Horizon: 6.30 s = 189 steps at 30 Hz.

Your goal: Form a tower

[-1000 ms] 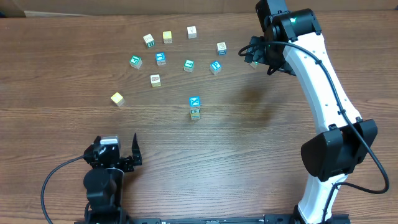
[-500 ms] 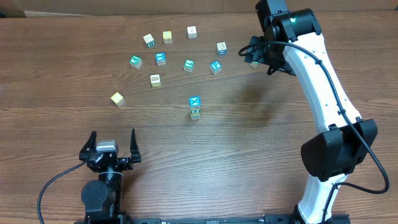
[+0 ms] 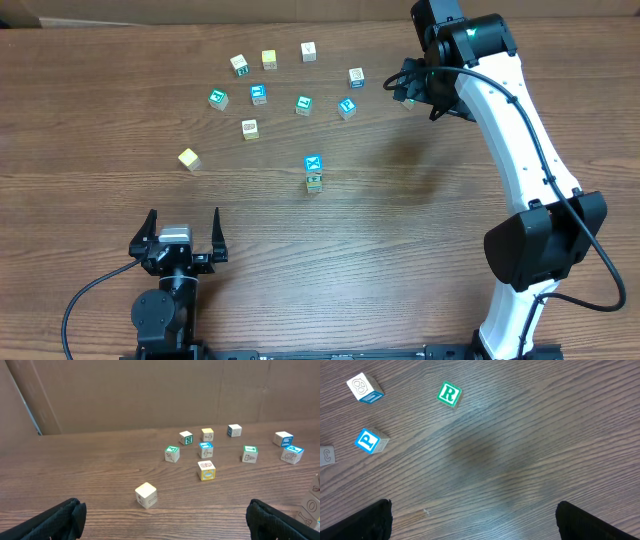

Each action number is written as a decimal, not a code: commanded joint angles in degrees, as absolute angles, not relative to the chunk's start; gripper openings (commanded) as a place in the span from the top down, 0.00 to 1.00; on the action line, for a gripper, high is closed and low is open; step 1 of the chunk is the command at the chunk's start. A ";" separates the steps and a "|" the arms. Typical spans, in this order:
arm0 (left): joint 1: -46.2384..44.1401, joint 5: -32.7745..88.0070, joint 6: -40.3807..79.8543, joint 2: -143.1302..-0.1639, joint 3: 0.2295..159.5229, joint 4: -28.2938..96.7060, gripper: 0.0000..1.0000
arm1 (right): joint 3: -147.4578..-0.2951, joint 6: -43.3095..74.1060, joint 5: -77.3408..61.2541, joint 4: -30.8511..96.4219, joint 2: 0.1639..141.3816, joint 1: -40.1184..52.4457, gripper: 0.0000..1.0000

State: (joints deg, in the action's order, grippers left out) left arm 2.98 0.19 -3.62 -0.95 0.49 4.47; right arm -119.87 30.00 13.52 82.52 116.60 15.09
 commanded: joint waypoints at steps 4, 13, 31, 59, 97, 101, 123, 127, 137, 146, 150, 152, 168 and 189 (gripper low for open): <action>2.63 -0.16 -5.17 -0.23 0.27 4.47 0.01 | -120.01 29.95 14.11 82.41 116.18 14.87 0.00; 2.63 -0.16 -5.15 -0.23 0.27 4.47 0.01 | -120.01 29.95 14.11 82.41 116.18 14.87 0.00; 2.63 -0.16 -5.15 -0.23 0.27 4.47 0.00 | -120.01 30.17 9.72 80.90 116.18 14.87 0.00; 2.63 -0.16 -5.17 -0.23 0.27 4.47 0.01 | -138.45 25.67 0.73 95.22 120.84 33.32 0.22; 2.63 -0.16 -5.17 -0.25 0.27 4.47 0.00 | -109.08 27.46 0.78 69.43 123.42 39.70 0.29; 2.63 -0.16 -5.17 -0.25 0.27 4.47 0.00 | -109.08 28.27 1.02 69.10 123.42 40.51 0.29; 2.63 -0.16 -5.17 -0.25 0.27 4.47 0.00 | -109.08 30.48 7.03 68.64 123.42 41.78 0.47; 2.61 -0.16 -5.15 -0.25 0.27 4.47 0.01 | -109.08 30.48 7.01 68.66 123.42 41.78 0.49; 2.63 -0.16 -5.17 -0.25 0.27 4.47 0.00 | -109.08 31.57 6.81 68.82 123.42 41.78 0.57; 2.63 -0.16 -5.15 -0.25 0.27 4.47 0.01 | -109.08 31.77 6.24 68.82 123.42 41.78 0.61; 2.63 -0.16 -5.17 -0.25 0.27 4.47 0.00 | -109.08 31.77 5.89 68.82 123.42 41.78 0.63; 2.63 -0.16 -5.15 -0.25 0.27 4.47 0.00 | -109.08 31.79 5.87 68.82 123.42 41.78 0.65; 2.63 -0.16 -5.17 -0.25 0.27 4.47 0.01 | -109.08 33.28 5.21 68.82 123.42 41.78 0.67; 2.63 -0.16 -5.17 -0.25 0.27 4.47 0.00 | -109.08 34.52 4.86 68.86 123.42 41.78 0.50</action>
State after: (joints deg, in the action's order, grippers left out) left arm 2.98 0.21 -3.64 -0.91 0.47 4.45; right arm -109.38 34.15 4.80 69.01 123.52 41.67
